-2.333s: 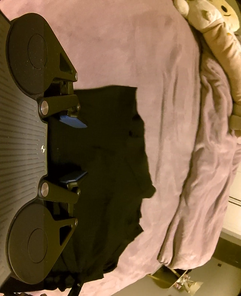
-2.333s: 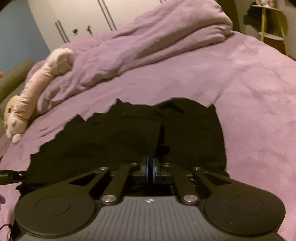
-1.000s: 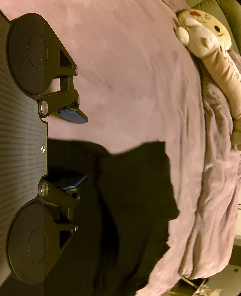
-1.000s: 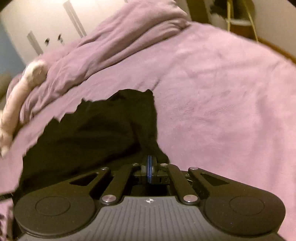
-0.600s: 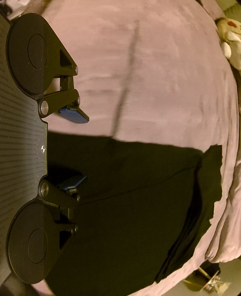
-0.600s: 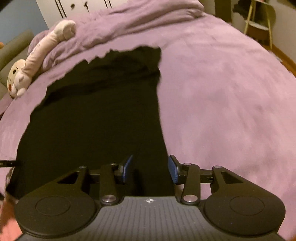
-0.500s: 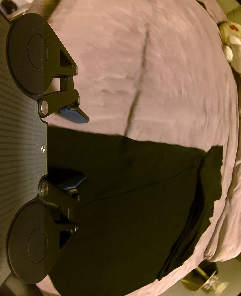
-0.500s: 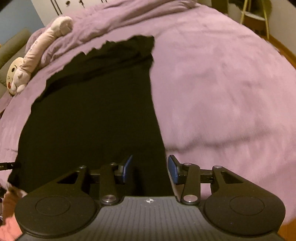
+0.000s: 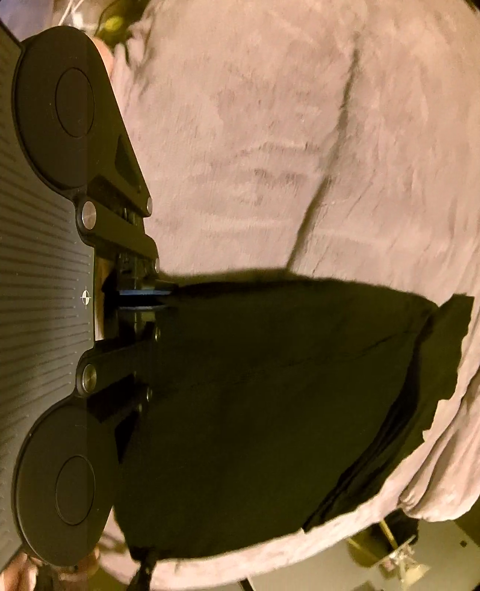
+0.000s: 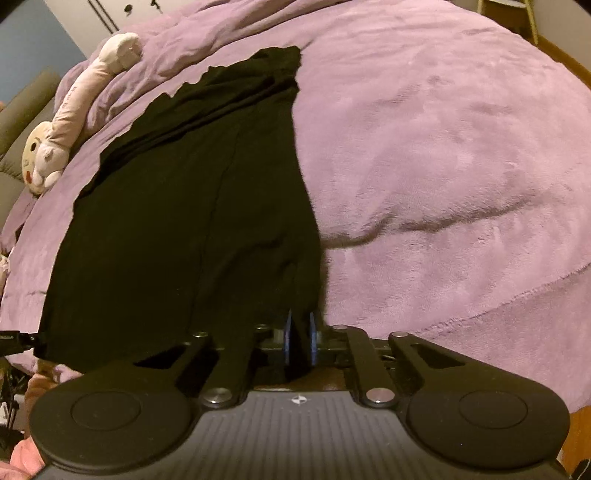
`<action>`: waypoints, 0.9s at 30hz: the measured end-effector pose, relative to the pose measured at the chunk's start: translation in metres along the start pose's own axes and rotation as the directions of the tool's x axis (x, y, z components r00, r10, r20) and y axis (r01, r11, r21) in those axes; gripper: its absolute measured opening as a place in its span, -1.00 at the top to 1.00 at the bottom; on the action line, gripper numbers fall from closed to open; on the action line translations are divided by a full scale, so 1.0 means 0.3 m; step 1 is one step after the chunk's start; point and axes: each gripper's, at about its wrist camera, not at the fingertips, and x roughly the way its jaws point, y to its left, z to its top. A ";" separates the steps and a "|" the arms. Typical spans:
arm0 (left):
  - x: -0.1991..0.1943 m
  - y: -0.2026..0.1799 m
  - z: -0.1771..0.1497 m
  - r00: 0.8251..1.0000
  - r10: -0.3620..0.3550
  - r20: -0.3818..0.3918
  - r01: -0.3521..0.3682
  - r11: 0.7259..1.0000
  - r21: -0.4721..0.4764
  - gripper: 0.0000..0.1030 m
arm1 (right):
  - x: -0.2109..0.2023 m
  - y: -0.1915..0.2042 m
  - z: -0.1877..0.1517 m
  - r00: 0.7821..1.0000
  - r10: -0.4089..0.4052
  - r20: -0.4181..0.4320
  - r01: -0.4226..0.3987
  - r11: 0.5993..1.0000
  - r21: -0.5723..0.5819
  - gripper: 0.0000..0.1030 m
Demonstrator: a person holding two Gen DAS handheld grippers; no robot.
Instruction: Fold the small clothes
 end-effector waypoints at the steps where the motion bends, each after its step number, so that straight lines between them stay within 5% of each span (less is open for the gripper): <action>1: -0.008 0.007 0.010 1.000 -0.027 -0.002 0.027 0.999 -0.020 0.89 | 0.004 -0.003 0.009 1.000 0.022 -0.007 -0.022 1.000 0.015 0.90; 7: -0.121 -0.034 0.125 0.972 -0.193 0.133 0.197 0.980 -0.016 0.90 | -0.005 -0.042 0.104 0.983 0.180 0.036 -0.184 0.972 0.147 0.92; 11: -0.150 -0.085 0.253 0.951 -0.200 0.236 0.197 0.980 0.036 0.90 | 0.020 -0.050 0.223 0.967 0.236 0.096 -0.250 0.950 0.189 0.93; 16: -0.090 -0.088 0.412 0.930 -0.147 0.336 0.168 0.985 -0.032 0.90 | 0.086 -0.029 0.405 0.966 0.178 0.186 -0.208 0.965 0.158 1.00; 21: 0.021 -0.073 0.522 0.938 -0.084 0.336 0.130 0.985 -0.117 0.89 | 0.183 -0.007 0.537 0.971 0.090 0.221 -0.126 0.980 0.155 1.00; 27: 0.090 -0.068 0.542 0.958 -0.056 0.280 0.082 0.994 -0.079 0.89 | 0.199 0.099 0.498 0.987 0.116 0.111 -0.102 0.987 -0.126 0.74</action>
